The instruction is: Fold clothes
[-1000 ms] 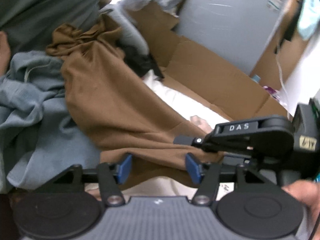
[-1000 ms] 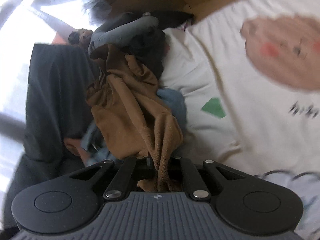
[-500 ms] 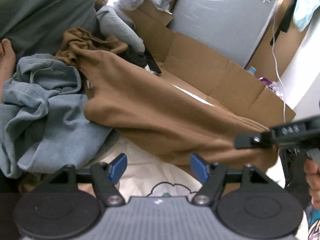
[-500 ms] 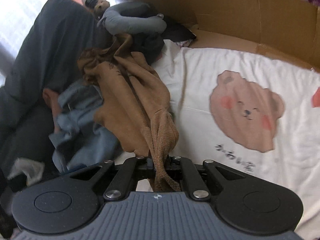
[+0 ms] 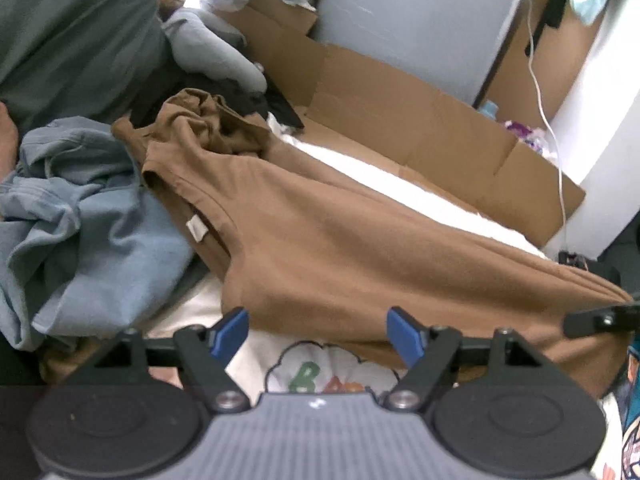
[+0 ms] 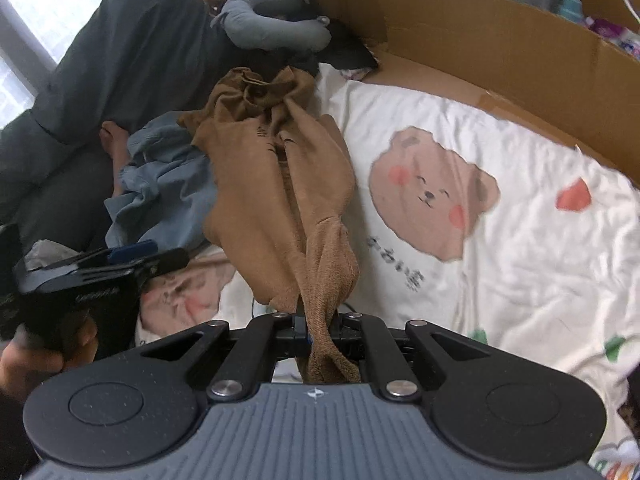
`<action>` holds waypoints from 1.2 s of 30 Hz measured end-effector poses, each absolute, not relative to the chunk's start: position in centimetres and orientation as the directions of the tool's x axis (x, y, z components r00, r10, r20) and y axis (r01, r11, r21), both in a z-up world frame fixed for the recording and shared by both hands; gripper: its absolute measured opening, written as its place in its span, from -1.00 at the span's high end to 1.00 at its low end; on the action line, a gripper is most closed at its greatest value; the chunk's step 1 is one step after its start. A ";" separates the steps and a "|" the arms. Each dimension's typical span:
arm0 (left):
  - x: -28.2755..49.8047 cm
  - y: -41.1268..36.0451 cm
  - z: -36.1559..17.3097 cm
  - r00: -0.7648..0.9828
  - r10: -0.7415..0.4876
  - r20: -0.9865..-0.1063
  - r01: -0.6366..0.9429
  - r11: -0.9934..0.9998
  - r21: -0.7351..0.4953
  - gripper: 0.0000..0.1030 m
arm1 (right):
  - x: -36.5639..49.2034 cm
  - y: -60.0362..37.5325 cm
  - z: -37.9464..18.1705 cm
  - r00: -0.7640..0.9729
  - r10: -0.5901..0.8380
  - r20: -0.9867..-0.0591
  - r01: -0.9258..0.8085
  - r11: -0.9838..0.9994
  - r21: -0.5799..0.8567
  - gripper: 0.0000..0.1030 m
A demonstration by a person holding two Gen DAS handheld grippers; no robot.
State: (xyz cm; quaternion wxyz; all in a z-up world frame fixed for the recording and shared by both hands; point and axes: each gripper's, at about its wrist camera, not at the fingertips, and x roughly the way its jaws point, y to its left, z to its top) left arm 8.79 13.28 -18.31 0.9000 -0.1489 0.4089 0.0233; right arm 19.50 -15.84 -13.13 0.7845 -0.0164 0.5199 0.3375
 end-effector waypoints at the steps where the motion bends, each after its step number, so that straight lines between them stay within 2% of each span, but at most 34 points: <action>1: 9.0 12.9 -18.5 0.662 -0.082 -0.745 -0.158 0.957 -0.245 -0.52 | 19.3 -16.8 -13.2 0.229 0.512 -0.828 -0.538 0.775 0.330 0.95; 8: 10.1 10.6 -20.4 0.628 -0.090 -0.773 -0.124 0.969 -0.213 -0.52 | 18.4 -23.9 -15.4 0.236 0.481 -0.844 -0.486 0.811 0.326 0.95; 17: 11.7 10.2 -23.5 0.579 -0.068 -0.813 -0.128 0.977 -0.172 -0.52 | 19.1 -31.2 -21.9 0.235 0.460 -0.856 -0.332 0.866 0.374 0.95; 26: 13.3 11.2 -26.0 0.546 -0.041 -0.837 -0.179 0.970 -0.164 -0.52 | 19.6 -33.7 -24.1 0.221 0.423 -0.879 -0.331 0.880 0.341 0.95; 36: 13.6 11.5 -27.6 0.546 -0.046 -0.836 -0.182 0.968 -0.172 -0.52 | 20.2 -37.9 -27.1 0.224 0.267 -0.937 -0.241 0.947 0.212 0.95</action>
